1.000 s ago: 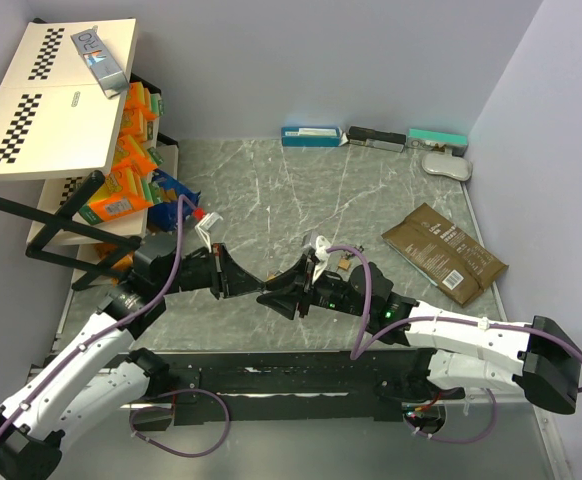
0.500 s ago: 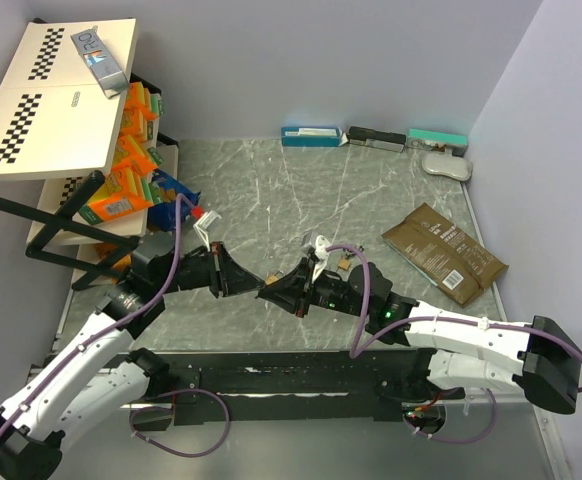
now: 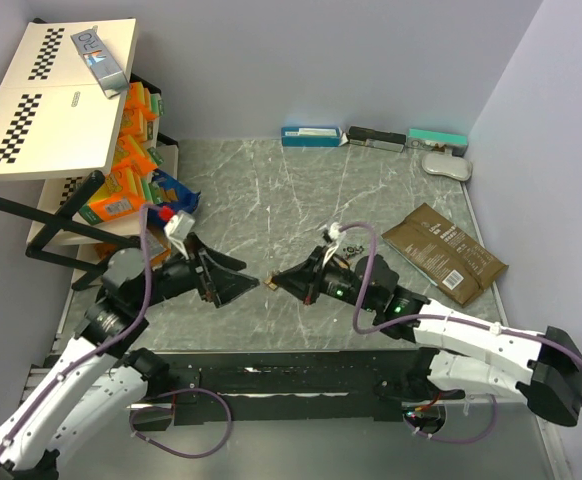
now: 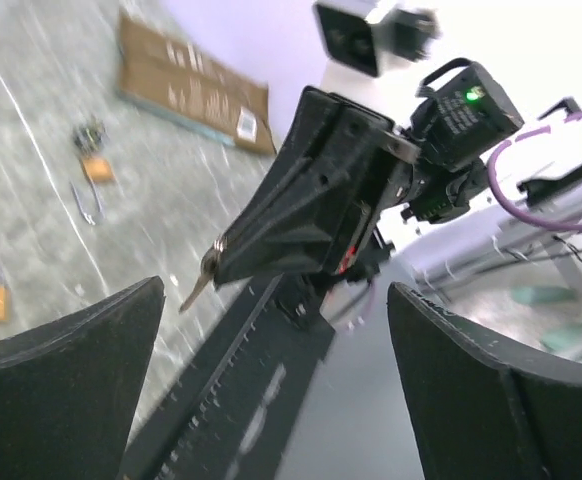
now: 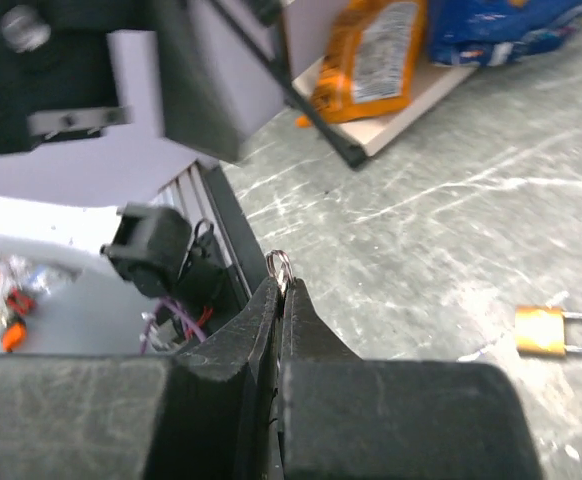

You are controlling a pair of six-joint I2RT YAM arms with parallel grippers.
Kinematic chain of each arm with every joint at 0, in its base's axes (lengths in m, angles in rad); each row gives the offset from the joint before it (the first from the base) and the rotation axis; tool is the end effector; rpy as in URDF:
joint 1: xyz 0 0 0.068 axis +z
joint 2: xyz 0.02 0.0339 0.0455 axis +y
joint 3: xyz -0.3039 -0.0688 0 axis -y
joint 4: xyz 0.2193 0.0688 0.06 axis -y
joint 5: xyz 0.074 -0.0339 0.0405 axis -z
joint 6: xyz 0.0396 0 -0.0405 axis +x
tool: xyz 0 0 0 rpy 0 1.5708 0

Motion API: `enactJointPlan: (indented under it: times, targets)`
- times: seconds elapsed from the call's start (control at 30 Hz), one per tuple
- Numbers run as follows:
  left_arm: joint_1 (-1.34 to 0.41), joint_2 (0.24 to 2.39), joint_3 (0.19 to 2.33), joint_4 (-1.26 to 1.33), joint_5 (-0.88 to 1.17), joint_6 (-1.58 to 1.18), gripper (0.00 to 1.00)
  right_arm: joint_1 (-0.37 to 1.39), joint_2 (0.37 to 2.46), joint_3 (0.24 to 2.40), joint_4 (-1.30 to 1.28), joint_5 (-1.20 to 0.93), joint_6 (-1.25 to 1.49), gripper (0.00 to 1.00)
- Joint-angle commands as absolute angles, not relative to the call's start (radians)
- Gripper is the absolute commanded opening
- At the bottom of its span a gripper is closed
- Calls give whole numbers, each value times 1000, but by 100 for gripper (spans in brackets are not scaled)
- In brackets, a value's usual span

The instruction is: Unlock with the key

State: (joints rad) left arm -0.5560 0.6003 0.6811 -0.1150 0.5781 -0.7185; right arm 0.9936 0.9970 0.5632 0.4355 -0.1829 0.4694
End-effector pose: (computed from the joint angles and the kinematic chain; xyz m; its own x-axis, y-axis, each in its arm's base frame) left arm 0.0651 -0.0659 0.3590 -0.6182 -0.2649 -0.7401 0.6628 0.3304 -0.6719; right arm 0.0988 0.1650 0.3312 -0.4168 0.1750 -0.8920 -0.8238 0.3420 0.4521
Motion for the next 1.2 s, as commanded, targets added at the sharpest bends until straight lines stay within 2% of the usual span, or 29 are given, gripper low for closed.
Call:
enactJointPlan:
  times: [0.0,0.03,0.1,0.2,0.3,0.43,0.57,0.7,0.97,1.1,1.17]
  targets:
    - [-560,507,640,27,520,-678,95,942,919,632,342,-169,627,0]
    - [-560,494,580,76,538,-730,90,931,911,632,334,-161,647,0]
    - [-568,470,522,199,549,-785,86,919,893,629,328,-160,701,0]
    - [-597,480,447,264,511,-844,76,917,871,627,350,-161,738,0]
    - [-659,500,413,320,450,-887,70,916,864,627,356,-163,764,0]
    - [-771,564,405,411,338,-905,69,917,862,618,396,-175,790,0]
    - [-818,640,428,442,313,-885,65,917,865,629,382,-193,799,0]
    - [-822,676,454,434,304,-861,53,916,859,630,371,-210,801,0]
    - [-822,706,488,402,291,-818,42,902,856,634,351,-262,808,0]
    - [-822,725,502,399,307,-813,22,890,861,632,347,-288,819,0]
    - [-824,738,509,377,322,-810,17,884,858,626,351,-294,824,0]
